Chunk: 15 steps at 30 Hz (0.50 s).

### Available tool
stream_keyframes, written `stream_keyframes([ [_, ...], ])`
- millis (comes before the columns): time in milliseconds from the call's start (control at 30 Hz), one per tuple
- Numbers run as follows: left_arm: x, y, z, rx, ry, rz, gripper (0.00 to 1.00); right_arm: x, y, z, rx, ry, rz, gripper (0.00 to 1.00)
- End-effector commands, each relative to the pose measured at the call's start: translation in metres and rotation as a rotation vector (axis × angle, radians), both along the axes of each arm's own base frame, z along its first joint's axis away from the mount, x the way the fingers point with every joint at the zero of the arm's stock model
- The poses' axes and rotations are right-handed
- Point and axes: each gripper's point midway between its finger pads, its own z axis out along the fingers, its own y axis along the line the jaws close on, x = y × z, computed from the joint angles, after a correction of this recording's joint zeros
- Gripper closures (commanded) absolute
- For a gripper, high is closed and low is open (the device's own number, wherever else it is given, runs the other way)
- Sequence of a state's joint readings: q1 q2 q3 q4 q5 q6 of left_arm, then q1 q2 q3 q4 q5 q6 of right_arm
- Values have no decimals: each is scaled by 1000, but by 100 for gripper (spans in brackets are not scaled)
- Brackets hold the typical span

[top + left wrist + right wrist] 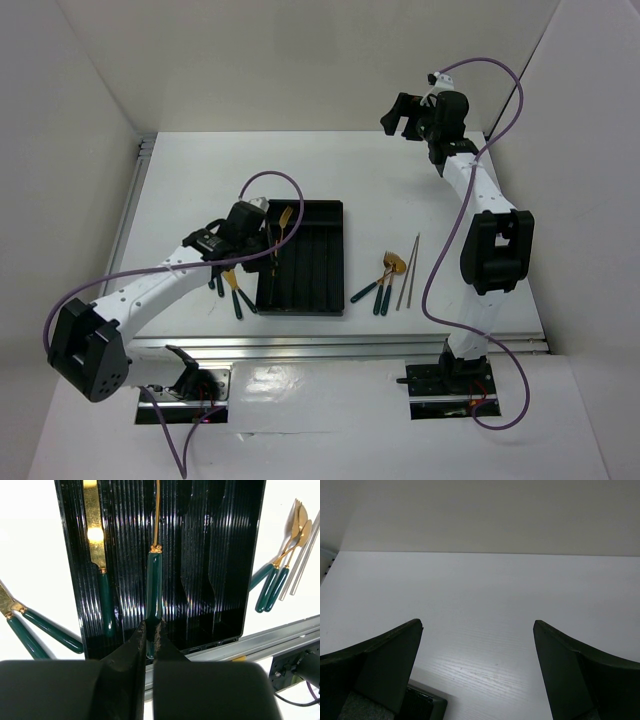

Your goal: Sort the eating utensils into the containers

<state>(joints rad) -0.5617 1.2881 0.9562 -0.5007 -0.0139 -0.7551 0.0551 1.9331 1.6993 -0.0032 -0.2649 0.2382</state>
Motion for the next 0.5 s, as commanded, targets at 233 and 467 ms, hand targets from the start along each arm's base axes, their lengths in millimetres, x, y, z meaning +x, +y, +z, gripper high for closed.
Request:
stream_keyframes([
  [233,19,-12,7,-11,-37,-10,100,-5,-6,47,3,-100,-21,0],
  [467,11,-13,-18,-7,49,40,100,-7,-6,48,3,-100,-21,0],
])
